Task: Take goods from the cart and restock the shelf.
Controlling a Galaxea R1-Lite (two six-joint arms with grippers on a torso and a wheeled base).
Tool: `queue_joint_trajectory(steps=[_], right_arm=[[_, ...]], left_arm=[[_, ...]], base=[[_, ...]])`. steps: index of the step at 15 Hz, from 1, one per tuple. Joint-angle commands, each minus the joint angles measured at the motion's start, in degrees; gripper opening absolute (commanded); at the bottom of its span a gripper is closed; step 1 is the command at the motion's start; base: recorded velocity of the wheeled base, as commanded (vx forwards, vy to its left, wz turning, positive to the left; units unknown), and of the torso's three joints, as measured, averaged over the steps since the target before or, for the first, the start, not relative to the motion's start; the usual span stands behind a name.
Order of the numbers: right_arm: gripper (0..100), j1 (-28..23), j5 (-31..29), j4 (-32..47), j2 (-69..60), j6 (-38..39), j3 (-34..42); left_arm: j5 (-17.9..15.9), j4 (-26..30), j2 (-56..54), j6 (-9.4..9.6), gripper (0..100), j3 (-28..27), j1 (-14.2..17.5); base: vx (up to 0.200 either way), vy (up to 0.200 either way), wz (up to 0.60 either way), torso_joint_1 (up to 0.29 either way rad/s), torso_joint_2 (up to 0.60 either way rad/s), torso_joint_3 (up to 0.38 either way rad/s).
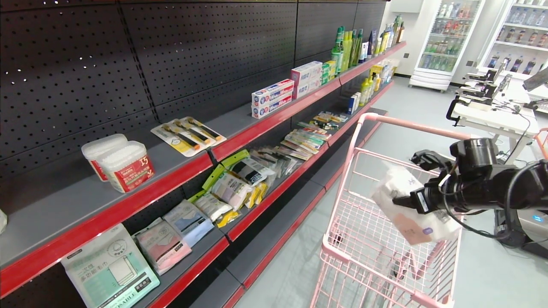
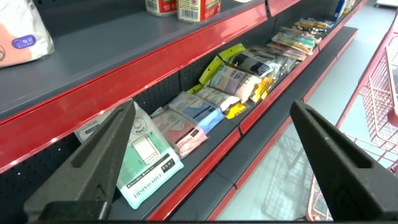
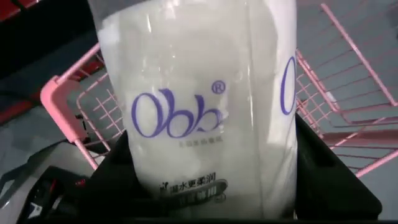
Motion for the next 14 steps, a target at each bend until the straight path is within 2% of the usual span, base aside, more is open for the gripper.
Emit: queue_joint_trajectory(steps=[1, 5, 6, 9, 11, 14], right_arm=[[0, 2.49, -1.77, -0.15, -16.8, 2.54, 2.38], [0, 5.92, -5.72, -0.32, -33.41, 5.18, 8.62], [0, 6.18, -11.7, 0.2, -41.67, 5.26, 12.84], [0, 5.39, -15.56, 1.61, -57.67, 4.91, 21.01], [0, 3.28, -15.56, 5.39, -70.41, 4.91, 24.35], [0, 2.05, -15.48, 17.78, -81.66, 4.74, 24.26]], left_arm=[[0.04, 0.0, 0.0, 0.0, 100, 0.0, 0.01], [0.04, 0.0, 0.09, 0.0, 100, 0.0, 0.01], [0.04, 0.0, 0.09, 0.0, 100, 0.0, 0.01], [0.04, 0.0, 0.0, 0.0, 100, 0.0, 0.01], [0.04, 0.0, 0.09, 0.0, 100, 0.0, 0.01], [0.04, 0.0, 0.0, 0.0, 100, 0.0, 0.01]], base=[[0.0, 0.0, 0.0, 0.0, 0.0, 0.0], [0.0, 0.0, 0.0, 0.0, 0.0, 0.0], [0.0, 0.0, 0.0, 0.0, 0.0, 0.0], [0.0, 0.0, 0.0, 0.0, 0.0, 0.0], [0.0, 0.0, 0.0, 0.0, 0.0, 0.0], [0.0, 0.0, 0.0, 0.0, 0.0, 0.0]])
